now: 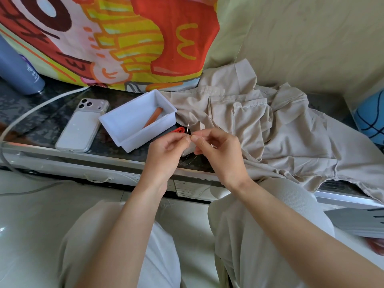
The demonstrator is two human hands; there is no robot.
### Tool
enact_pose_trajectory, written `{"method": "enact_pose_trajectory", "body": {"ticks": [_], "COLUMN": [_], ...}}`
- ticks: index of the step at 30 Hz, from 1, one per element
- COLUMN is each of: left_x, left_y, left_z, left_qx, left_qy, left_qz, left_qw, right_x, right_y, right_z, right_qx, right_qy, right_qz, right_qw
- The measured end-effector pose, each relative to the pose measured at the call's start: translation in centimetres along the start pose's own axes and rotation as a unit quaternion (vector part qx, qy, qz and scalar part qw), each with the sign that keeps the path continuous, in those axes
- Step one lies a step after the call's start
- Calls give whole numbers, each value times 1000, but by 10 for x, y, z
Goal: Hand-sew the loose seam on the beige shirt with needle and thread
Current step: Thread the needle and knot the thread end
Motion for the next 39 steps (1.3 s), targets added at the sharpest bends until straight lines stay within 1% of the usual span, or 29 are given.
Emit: {"method": "enact_pose_trajectory", "body": {"ticks": [3,6,8,11,13,17,29,39], "left_x": [0,-2,-3,-4,-6,-8,-10,-10], "left_y": [0,-3,-5,-7,-7,-5,-4,-2], "left_z": [1,-2,-4,-6,-7,-6,-1,4], "left_qx": [-4,-12,-14,-11,-13,-7,-7,-14], "left_qy": [0,-24,-44,-58,-57,-56,-40,-28], "left_qz": [2,17,23,27,34,42,65,76], "left_qw": [1000,999,999,998,998,998,997,997], "right_x": [2,5,8,8,9,10,8,9], "right_y": [-1,1,2,2,1,1,-2,-1], "right_z": [0,-4,-6,-4,-4,-4,-1,-6], "right_qx": [0,-10,-23,-28,-23,-17,-8,-5], "right_qy": [-13,-17,23,94,109,97,92,60], "right_qz": [-12,-41,-65,-79,-87,-104,-106,-113], "right_qw": [1000,999,997,992,990,990,990,992]}}
Point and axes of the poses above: each hand's wrist, its own y-axis towards the middle knuckle, its own x-axis out of the back of the hand, z = x × y, the point moved 5 cm from there along y, towards the middle knuckle, and after that the axes turned 10 degrees about y, right-handed, at the moved point
